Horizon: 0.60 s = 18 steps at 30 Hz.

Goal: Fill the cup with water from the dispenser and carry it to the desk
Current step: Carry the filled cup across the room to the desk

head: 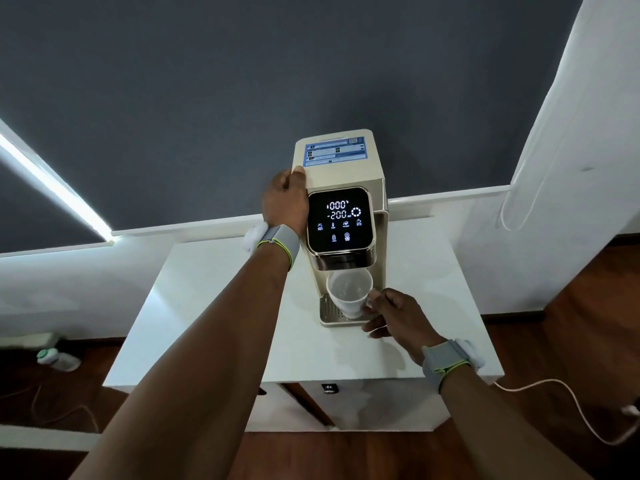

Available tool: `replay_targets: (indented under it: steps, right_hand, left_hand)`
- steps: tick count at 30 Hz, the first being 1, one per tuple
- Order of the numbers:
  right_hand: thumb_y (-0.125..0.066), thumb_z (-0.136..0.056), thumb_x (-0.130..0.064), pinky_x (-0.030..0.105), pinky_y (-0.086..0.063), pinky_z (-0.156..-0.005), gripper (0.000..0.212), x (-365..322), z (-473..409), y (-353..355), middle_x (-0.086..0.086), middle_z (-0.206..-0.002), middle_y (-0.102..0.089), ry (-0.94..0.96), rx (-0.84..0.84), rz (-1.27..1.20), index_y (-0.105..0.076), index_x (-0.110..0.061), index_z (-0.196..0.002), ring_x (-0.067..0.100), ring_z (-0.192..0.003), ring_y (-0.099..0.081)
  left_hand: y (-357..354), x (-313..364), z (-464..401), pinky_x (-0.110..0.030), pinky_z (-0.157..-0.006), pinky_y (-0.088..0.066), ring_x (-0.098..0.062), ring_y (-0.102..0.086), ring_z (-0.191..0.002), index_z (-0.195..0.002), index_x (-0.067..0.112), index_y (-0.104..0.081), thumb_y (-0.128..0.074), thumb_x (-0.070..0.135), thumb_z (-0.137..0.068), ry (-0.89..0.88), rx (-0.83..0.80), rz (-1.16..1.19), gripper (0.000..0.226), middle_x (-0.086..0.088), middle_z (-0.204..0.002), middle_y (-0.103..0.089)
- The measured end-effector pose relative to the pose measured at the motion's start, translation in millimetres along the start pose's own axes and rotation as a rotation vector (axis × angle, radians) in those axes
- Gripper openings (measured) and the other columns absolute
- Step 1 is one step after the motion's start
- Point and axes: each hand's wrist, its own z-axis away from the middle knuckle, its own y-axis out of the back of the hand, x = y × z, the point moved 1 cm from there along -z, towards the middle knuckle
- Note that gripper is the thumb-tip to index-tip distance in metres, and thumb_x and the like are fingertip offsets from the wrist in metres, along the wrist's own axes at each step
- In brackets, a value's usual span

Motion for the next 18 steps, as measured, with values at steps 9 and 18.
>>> replay_targets:
  steps: [9, 18]
  right_hand:
    - [-0.048, -0.109, -0.023, 0.035, -0.061, -0.063, 0.031, 6.0, 8.4, -7.3, 0.023, -0.098, -0.075, 0.044, 0.024, 0.043, -0.067, -0.008, -0.09, 0.025, -0.069, -0.073]
    - [-0.051, -0.108, -0.023, 0.039, -0.059, -0.068, 0.03, 16.4, 32.2, -8.4, 0.027, -0.101, -0.076, 0.04, 0.097, -0.002, -0.067, -0.008, -0.087, 0.021, -0.067, -0.072]
  left_hand:
    - [10.4, -3.7, 16.1, -0.032, -0.07, -0.042, -0.016, -0.056, -0.068, -0.069, 0.021, -0.056, -0.052, 0.057, -0.098, 0.065, -0.046, -0.005, 0.047, 0.01, -0.069, -0.06]
    - [45.9, -77.8, 84.3, -0.05, -0.091, -0.062, -0.02, -0.075, -0.102, -0.098, 0.032, -0.077, -0.051, 0.058, -0.097, 0.152, -0.084, 0.166, 0.038, 0.005, -0.107, -0.078]
